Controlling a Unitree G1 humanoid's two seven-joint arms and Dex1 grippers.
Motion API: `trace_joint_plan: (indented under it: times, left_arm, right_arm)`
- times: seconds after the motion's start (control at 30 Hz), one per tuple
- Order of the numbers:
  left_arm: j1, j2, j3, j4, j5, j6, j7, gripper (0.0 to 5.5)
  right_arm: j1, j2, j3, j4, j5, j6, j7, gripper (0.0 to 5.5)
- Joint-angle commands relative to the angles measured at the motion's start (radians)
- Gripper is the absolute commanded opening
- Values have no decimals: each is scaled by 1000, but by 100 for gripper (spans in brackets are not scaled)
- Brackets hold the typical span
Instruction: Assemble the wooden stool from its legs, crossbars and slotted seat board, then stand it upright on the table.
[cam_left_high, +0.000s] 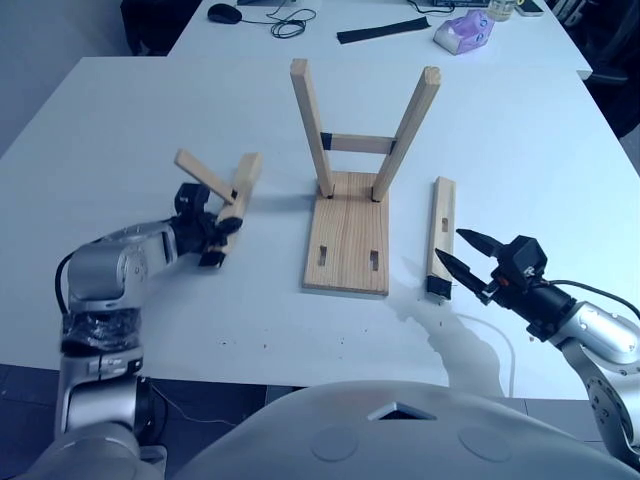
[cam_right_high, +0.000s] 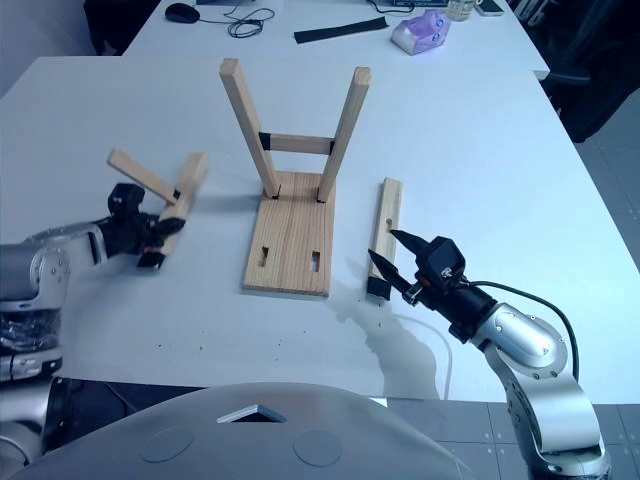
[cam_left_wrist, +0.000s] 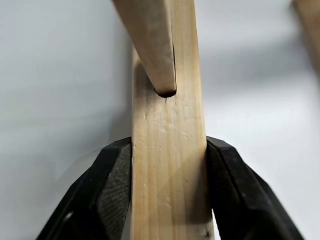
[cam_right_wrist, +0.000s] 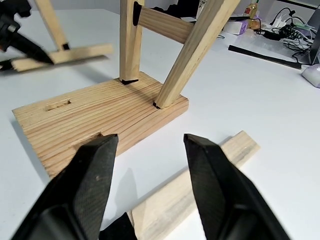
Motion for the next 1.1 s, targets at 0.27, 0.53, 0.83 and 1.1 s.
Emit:
trace_joint_plan:
  times: [0.27,0.53,0.83,1.1]
  left_arm:
    - [-404,-47,109,103,-8,-312,-1,205]
    - [-646,-86,189,8,-232,-323,-76,205]
    - [-497,-182,18,-296,-459,-265,-197,205]
    - [-263,-129,14,-377,-545,-283,-345,205]
  right_arm:
    - [-108,-50,-91,51,69,36,42,241]
    - [-277,-69,-161,83,269,121,79,241]
    - [-566,-131,-201,231,551,264,151,241]
    - [-800,-262,-156,361,735,450,300,241]
